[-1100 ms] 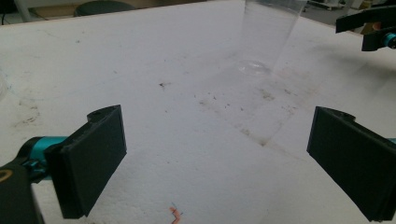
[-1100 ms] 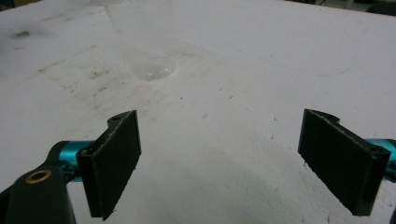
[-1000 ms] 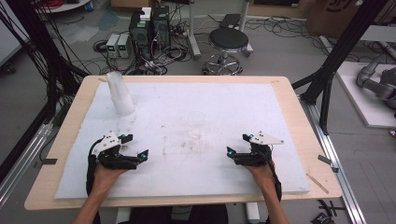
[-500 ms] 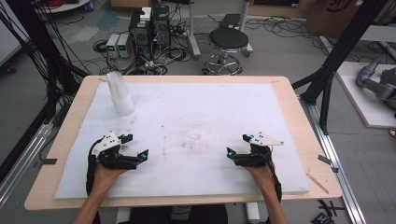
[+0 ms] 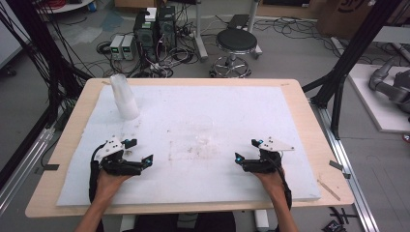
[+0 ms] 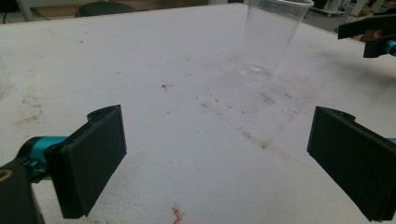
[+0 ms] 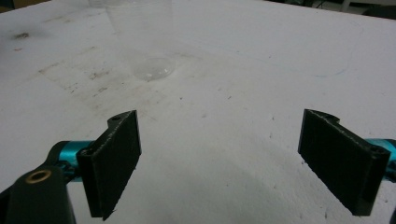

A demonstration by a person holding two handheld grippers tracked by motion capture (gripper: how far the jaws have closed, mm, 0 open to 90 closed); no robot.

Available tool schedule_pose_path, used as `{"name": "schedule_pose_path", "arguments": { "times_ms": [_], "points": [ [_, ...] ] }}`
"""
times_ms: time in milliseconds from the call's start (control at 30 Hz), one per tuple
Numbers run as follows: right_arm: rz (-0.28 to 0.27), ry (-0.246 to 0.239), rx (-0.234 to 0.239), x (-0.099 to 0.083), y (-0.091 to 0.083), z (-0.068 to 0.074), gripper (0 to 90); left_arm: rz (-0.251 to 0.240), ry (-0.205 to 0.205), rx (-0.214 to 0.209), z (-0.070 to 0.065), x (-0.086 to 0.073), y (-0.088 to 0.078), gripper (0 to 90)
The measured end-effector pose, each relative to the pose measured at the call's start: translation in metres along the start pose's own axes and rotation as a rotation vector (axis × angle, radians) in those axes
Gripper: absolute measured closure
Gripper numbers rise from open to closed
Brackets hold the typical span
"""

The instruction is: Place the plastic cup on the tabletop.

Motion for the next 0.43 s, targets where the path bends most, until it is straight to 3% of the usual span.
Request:
{"name": "schedule_pose_path", "arguments": {
  "times_ms": [433],
  "points": [
    [0.01,-0.008,-0.001,-0.0004,0.0011,0.0007,13.1,-0.001,0.015,0.009,-0.001,0.0,-0.0001,4.6]
  ]
}}
Point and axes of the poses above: each handheld gripper's, and its own axes: y roughly forward along the jaws, x roughly out of its top, z roughly to its left, the point moved 5 cm from there along y, roughly forward along the jaws, and after that the axes turned 5 degrees about -x, right-handed, at the moved point
